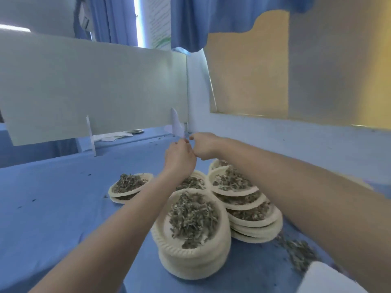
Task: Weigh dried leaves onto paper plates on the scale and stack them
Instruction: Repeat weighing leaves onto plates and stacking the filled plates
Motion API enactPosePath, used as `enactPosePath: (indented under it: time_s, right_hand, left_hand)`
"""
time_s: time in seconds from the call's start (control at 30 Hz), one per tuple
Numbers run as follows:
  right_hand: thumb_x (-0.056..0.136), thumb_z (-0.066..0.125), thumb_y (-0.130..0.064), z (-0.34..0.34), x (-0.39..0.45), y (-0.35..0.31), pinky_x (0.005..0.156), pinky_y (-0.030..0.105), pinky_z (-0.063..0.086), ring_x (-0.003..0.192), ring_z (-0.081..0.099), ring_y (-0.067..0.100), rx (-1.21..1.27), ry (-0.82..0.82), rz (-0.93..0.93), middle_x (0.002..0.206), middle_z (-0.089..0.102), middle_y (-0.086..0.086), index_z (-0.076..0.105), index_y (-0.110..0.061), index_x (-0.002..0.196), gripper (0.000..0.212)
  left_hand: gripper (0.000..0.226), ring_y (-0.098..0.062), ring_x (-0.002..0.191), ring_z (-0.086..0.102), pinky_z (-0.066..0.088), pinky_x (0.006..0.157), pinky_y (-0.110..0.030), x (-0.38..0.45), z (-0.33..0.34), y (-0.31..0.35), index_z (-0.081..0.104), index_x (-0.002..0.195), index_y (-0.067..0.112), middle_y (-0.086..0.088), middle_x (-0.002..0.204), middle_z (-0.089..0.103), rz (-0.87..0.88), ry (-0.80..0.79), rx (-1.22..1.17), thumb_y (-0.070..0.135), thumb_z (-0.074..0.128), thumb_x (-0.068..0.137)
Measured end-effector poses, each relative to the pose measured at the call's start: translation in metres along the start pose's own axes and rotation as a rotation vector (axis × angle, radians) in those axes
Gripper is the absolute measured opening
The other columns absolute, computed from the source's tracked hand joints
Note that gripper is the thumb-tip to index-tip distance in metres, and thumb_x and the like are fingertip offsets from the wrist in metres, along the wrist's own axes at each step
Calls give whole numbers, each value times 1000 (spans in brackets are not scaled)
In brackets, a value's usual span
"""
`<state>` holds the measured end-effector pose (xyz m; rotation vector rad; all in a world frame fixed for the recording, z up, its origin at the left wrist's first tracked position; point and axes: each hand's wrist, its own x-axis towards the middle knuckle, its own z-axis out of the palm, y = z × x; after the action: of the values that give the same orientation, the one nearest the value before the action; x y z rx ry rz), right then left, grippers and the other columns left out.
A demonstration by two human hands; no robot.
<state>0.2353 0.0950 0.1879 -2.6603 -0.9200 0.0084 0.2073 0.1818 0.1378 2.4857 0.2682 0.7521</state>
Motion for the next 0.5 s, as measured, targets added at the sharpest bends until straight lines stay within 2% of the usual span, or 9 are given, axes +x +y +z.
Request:
enactPosePath:
  time_s: [0.1,0.2,0.27,0.33,0.37,0.4,0.43,0.47,0.5]
  right_hand:
    - [99,43,-20,-27,-39,52,97,33,41,123,48,31,-38,90,54,137,49,18,41,-1,137,43]
    - [95,47,-13,-49,-78,115,89,25,38,123,47,26,-20,145,167,136,51,12,41,-6,139,44]
    - [93,49,-12,-56,-105,161,91,22,36,125,47,24,-40,168,281,138,51,10,41,-5,140,47]
    - [90,49,-9,-58,-129,207,100,28,41,123,50,27,-85,198,424,134,54,14,48,0,134,44]
    - [90,49,-8,-58,-139,228,99,35,44,119,53,29,-103,202,487,130,56,17,52,2,128,40]
    - [90,48,-7,-57,-150,246,90,39,48,109,57,30,-99,189,540,119,60,18,59,3,117,31]
    - [89,47,-6,-55,-159,261,73,37,49,88,59,28,-89,183,575,98,61,16,61,3,95,17]
    - [88,45,-3,-52,-165,273,55,32,39,66,50,24,-58,186,601,75,51,11,52,-2,72,17]
    - [86,44,-1,-48,-169,284,51,28,26,57,41,21,-23,191,621,67,41,7,42,-7,64,23]
  left_hand:
    - [33,-34,111,49,39,81,-37,-9,27,59,49,123,-1,-19,119,56,85,-67,-67,5,34,95]
    - [36,-34,112,50,37,80,-32,-19,62,121,45,131,2,-19,128,51,146,-172,-123,9,32,97]
    - [38,-28,97,55,42,69,-27,-26,88,156,42,134,6,-18,129,50,152,-259,-161,12,31,98]
    - [38,-23,86,56,41,57,-21,-34,114,181,41,133,7,-17,127,51,151,-350,-166,13,34,96]
    - [38,-26,94,56,43,64,-25,-36,126,189,41,132,5,-18,127,51,151,-379,-133,13,37,95]
    - [39,-30,105,54,45,76,-29,-39,138,196,40,131,3,-19,128,49,142,-401,-82,13,40,94]
    - [39,-32,112,51,43,85,-33,-41,148,200,40,130,1,-20,129,48,127,-416,-30,13,41,93]
    - [37,-34,115,50,41,88,-34,-42,157,201,42,127,-1,-20,128,48,107,-420,8,11,42,92]
    - [32,-33,113,51,41,86,-33,-42,165,202,44,120,-1,-19,123,50,82,-421,30,9,43,90]
